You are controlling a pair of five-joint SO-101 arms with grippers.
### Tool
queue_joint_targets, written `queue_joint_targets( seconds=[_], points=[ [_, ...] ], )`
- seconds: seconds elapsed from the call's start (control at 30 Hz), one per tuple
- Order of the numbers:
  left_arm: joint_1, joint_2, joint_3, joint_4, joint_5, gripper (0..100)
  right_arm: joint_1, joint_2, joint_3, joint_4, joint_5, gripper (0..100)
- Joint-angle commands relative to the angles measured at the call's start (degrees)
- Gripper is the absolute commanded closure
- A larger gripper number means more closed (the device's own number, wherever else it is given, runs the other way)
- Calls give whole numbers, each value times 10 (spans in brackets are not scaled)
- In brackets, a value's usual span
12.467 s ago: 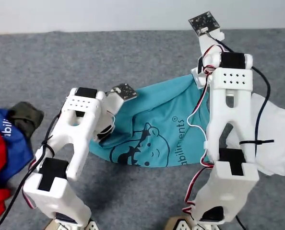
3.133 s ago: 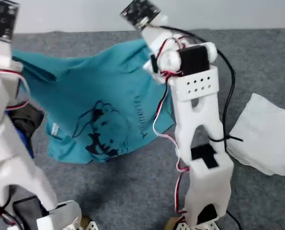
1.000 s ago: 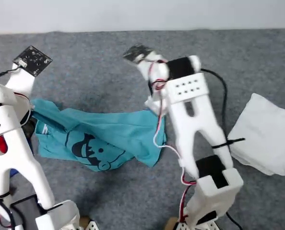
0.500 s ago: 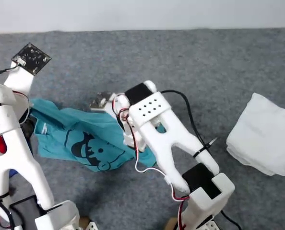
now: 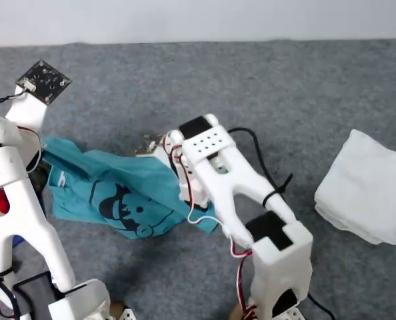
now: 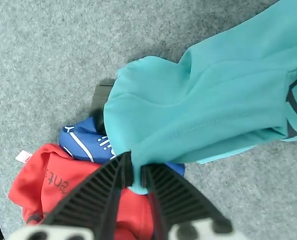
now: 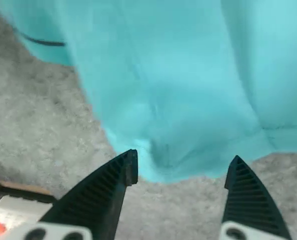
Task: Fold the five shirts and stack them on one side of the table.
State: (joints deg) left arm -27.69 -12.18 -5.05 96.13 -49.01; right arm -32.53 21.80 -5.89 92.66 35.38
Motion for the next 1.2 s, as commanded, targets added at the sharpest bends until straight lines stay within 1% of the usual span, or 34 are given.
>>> queue_joint_targets(
  seconds=[0.0,0.27,0.33,0.43,0.5,0.7,0.73,0.87,0.9,1.07,1.17],
  points=[
    [-3,-4,-1,0,-2,995,21,18,-3,-23,8,713],
    [-3,-4,-1,2,-2,995,22,59,-4,-30,8,723],
    [-3,-4,-1,2,-2,995,22,60,-4,-30,9,776],
    [-3,-4,-1,2,-2,995,22,57,-4,-29,9,894],
    [-3,-4,-1,2,-2,995,23,49,-4,-28,9,927],
    [-3,-4,-1,2,-2,995,31,8,-4,-22,8,924],
    [-3,-4,-1,2,-2,995,31,0,-4,-15,8,911],
    [-3,-4,-1,2,-2,995,29,-31,-4,33,4,780],
    [-3,-4,-1,2,-2,995,29,-44,-4,46,4,764],
    [-2,-4,-1,2,-2,995,27,-104,-4,94,4,783],
    [-2,-4,-1,2,-2,995,15,-120,1,100,4,786]
  ],
)
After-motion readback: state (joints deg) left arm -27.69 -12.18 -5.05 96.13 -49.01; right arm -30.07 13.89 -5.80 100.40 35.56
